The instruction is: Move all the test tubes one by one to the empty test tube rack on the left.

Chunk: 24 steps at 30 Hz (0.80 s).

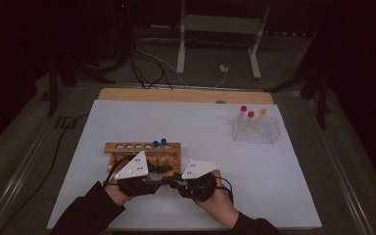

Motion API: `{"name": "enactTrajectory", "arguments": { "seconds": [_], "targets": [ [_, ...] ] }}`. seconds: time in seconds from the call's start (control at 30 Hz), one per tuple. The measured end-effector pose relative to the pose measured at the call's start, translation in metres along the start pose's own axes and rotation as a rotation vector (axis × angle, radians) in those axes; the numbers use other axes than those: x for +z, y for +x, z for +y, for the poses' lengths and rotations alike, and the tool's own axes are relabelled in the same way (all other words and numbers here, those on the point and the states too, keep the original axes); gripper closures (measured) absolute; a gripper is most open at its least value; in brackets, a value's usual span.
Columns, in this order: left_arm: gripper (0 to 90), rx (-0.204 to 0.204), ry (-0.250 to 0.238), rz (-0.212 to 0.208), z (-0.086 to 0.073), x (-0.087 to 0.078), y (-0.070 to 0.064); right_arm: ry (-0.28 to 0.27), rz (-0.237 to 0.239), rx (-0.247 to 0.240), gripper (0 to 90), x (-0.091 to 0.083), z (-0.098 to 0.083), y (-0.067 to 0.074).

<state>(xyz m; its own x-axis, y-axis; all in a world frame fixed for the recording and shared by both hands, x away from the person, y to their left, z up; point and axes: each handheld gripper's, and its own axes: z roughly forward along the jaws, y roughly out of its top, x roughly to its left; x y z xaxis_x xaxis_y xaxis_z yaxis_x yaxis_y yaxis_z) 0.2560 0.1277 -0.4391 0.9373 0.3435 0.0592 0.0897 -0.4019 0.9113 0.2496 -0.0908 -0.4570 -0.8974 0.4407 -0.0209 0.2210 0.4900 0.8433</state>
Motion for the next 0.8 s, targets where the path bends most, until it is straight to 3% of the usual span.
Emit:
{"name": "enactTrajectory", "arguments": {
  "seconds": [0.2,0.3,0.43,0.5,0.57,0.8],
  "targets": [
    [72.3,0.001,-0.021,-0.011,0.004,-0.002,0.001,-0.023,0.005,0.008,74.1,-0.002,0.000,-0.001],
    [72.4,-0.019,-0.043,-0.013,0.007,-0.007,0.004,-0.037,-0.001,0.017,63.7,-0.005,0.001,-0.003],
    [72.4,-0.029,-0.070,0.025,0.013,-0.021,0.010,-0.062,-0.027,0.032,52.6,-0.012,0.000,-0.008],
    [72.4,-0.034,-0.084,0.045,0.014,-0.026,0.013,-0.065,-0.031,0.036,52.6,-0.016,0.001,-0.011],
    [72.5,-0.037,-0.077,0.070,0.014,-0.029,0.015,-0.082,-0.032,0.043,51.1,-0.020,0.001,-0.013],
    [72.5,-0.025,-0.080,0.174,0.022,-0.042,0.024,-0.109,-0.054,0.060,33.6,-0.027,0.001,-0.017]
  ]
}}
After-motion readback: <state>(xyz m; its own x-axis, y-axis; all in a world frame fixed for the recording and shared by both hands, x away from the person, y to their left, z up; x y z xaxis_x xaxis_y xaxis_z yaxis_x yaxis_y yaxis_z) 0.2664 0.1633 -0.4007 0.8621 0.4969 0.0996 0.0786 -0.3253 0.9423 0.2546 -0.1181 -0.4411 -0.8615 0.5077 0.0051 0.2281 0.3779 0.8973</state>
